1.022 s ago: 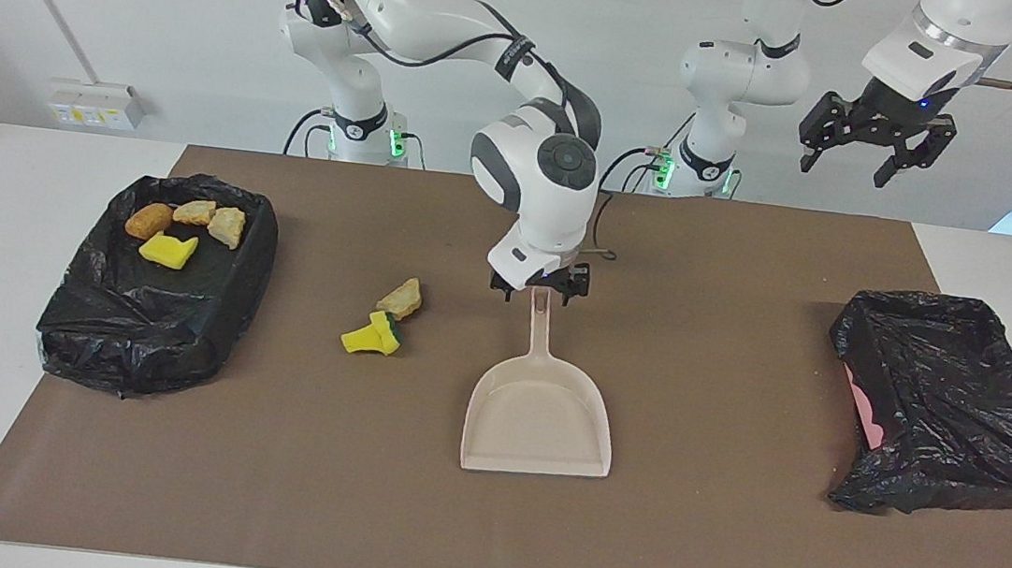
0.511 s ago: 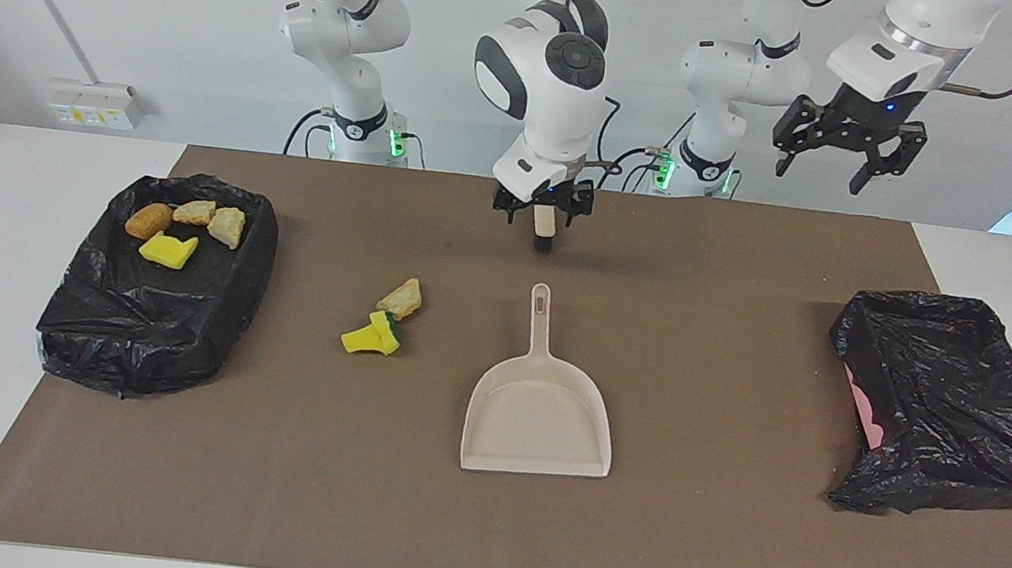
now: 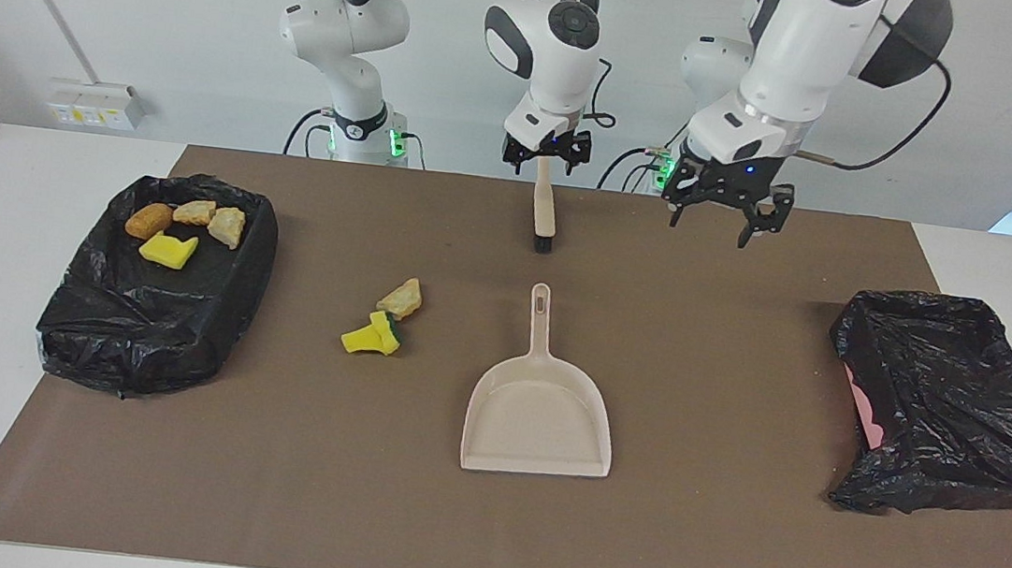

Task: Sweep and dump trash in bin
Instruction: 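Release the dustpan and withdraw the right gripper while the left gripper reaches forward, then grasp the dustpan handle with the left gripper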

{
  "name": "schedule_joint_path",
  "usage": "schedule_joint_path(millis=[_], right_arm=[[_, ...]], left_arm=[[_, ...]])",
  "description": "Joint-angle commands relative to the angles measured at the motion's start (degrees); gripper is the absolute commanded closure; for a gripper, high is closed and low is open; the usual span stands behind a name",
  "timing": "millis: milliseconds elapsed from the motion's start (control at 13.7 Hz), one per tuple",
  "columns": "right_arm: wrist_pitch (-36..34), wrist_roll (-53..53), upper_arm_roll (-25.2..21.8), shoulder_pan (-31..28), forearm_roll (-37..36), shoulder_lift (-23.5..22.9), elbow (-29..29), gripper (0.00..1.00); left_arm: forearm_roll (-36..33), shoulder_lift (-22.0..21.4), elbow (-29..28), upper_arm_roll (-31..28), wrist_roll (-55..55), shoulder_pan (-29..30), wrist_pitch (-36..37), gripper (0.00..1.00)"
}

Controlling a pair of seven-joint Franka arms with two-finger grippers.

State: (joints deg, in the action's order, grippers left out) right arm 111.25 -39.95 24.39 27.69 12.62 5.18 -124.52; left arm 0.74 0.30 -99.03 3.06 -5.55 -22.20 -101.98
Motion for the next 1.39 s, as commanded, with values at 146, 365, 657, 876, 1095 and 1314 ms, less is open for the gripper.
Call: schedule_joint_path(millis=[146,365,657,876,1095,1314], right_arm=[[5.3,0.7,-0.2,4.2,2.5,6.9,-10.6,0.00],[12.8,-2.7,-0.2,8.6,4.1,6.4,-14.4,0.00],[14.4,-5.3,-0.2,11.2,4.2,6.2,-16.0,0.00],[15.1,-7.1,-0.2,13.6,4.2,5.9,-17.6,0.00],[17.2,-8.6,-0.2,14.5,4.2,4.7,-18.0,0.00],[18.0,-8.8,-0.2,14.8,4.2,4.1,-18.0,0.00]], left_arm=[[-0.4,8.3,-1.9,-1.0,-9.5,-6.8,-9.9,0.00],[-0.7,13.5,-1.7,-1.0,-14.6,-10.4,-14.0,0.00],[-0.9,17.5,-1.0,-1.0,-19.6,-12.0,-19.6,0.00],[-1.1,21.6,1.4,-1.0,-22.7,-12.9,-20.4,0.00],[-2.4,23.3,2.7,-1.1,-25.5,-13.9,-20.5,0.00],[-2.7,24.9,3.1,-1.1,-26.1,-14.0,-20.3,0.00]])
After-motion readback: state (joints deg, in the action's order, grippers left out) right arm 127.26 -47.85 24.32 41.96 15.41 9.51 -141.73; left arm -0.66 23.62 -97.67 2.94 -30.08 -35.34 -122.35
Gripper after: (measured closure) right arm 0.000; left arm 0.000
